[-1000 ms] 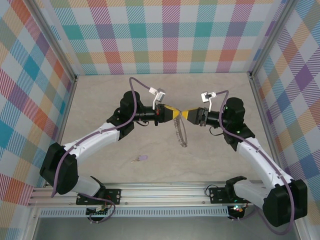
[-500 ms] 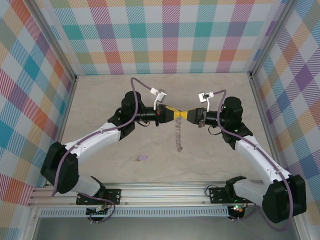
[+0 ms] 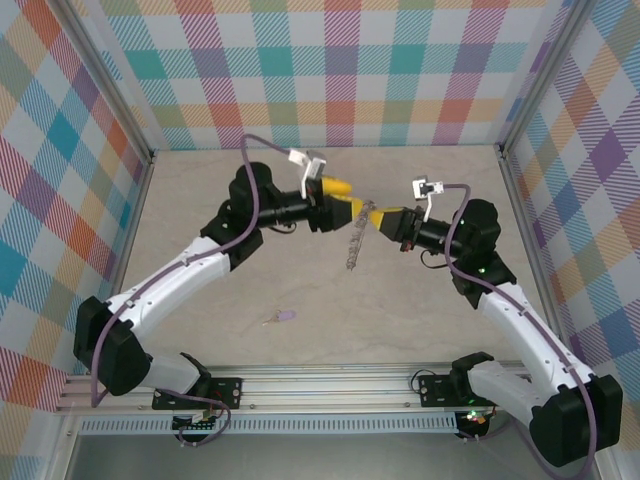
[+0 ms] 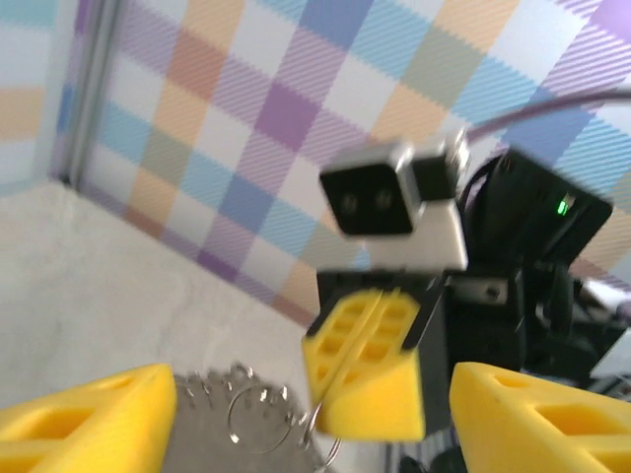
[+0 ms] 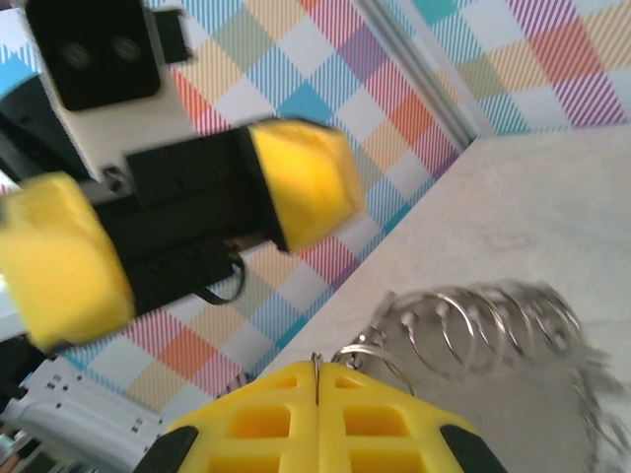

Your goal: Put the keys on the keyring

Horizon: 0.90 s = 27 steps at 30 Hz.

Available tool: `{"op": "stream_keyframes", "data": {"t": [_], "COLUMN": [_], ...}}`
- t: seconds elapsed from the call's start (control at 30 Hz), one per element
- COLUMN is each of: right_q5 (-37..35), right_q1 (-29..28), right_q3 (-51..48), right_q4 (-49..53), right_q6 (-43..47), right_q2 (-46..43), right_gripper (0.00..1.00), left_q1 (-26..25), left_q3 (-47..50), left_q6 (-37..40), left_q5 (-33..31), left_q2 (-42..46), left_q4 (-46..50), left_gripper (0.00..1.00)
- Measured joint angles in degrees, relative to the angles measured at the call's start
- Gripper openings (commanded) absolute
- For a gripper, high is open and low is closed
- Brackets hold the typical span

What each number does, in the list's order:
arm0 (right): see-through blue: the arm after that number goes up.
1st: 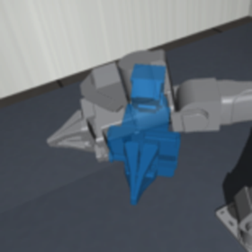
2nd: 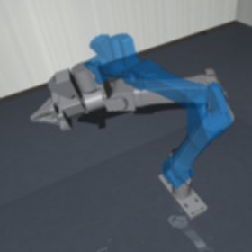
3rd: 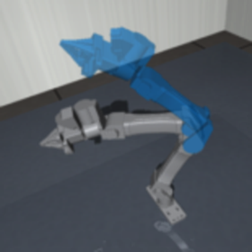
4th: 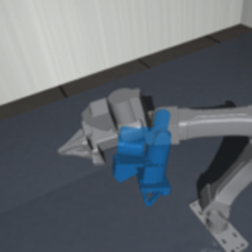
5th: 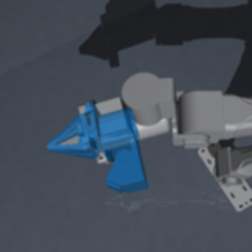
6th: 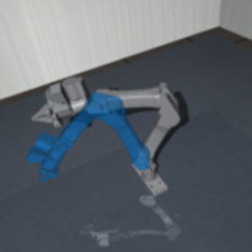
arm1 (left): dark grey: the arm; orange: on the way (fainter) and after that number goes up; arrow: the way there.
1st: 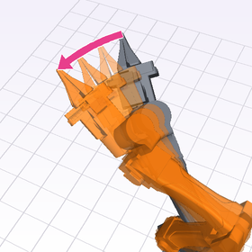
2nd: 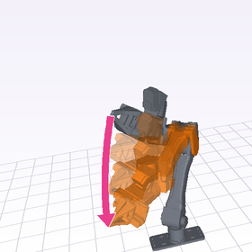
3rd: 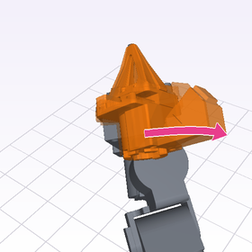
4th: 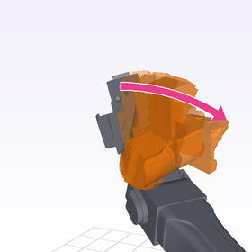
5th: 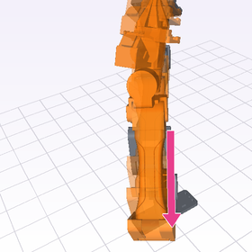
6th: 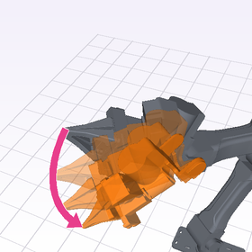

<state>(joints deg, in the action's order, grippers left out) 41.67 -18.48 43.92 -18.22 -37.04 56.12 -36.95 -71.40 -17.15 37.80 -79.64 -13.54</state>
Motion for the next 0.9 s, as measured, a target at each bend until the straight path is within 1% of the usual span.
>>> {"op": "stream_keyframes", "data": {"t": [0.2, 0.27, 0.33, 0.43, 0.57, 0.73, 0.83, 0.9], "right_q5": [-6.73, -9.05, -11.15, -13.14, -15.08, -16.63, -16.59, -16.59], "right_q1": [-0.02, -0.04, -0.04, -0.04, -0.09, -0.09, -0.11, -0.24], "right_q3": [0.33, 0.35, 0.33, 0.35, 0.35, 0.44, 0.55, 0.55], "right_q4": [-8.37, -11.89, -15.3, -18.99, -22.77, -27.15, -29.75, -31.36], "right_q6": [-0.98, -1.79, -2.93, -4.37, -5.92, -8.0, -9.38, -10.54], "right_q2": [0.39, 0.83, 1.27, 1.55, 1.57, 1.9, 2.97, 3.91], "right_gripper": [0.0, 0.0, 0.0, 0.0, 0.0, 0.0, 0.0, 0.0], "left_q1": [1.42, 1.92, 2.23, 2.56, 2.6, 2.6, 2.6, 2.6], "left_q3": [-14.93, -17.42, -18.71, -18.78, -15.78, -9.62, -7.96, -7.5], "left_q6": [-0.7, -1.9, -2.93, -3.85, -4.68, -5.25, -6.16, -6.88], "left_q5": [-1.55, -1.95, -2.1, -2.12, -1.75, -0.02, 0.96, 1.57], "left_q2": [-4.13, -6.25, -8.46, -10.69, -10.56, -7.96, -6.8, -6.29], "left_q4": [-0.33, -1.09, -1.46, -0.46, -0.63, -2.71, -4.46, -6.29], "left_gripper": [0.79, 0.77, 0.71, 0.63, 0.6, 0.56, 0.48, 0.42]}}
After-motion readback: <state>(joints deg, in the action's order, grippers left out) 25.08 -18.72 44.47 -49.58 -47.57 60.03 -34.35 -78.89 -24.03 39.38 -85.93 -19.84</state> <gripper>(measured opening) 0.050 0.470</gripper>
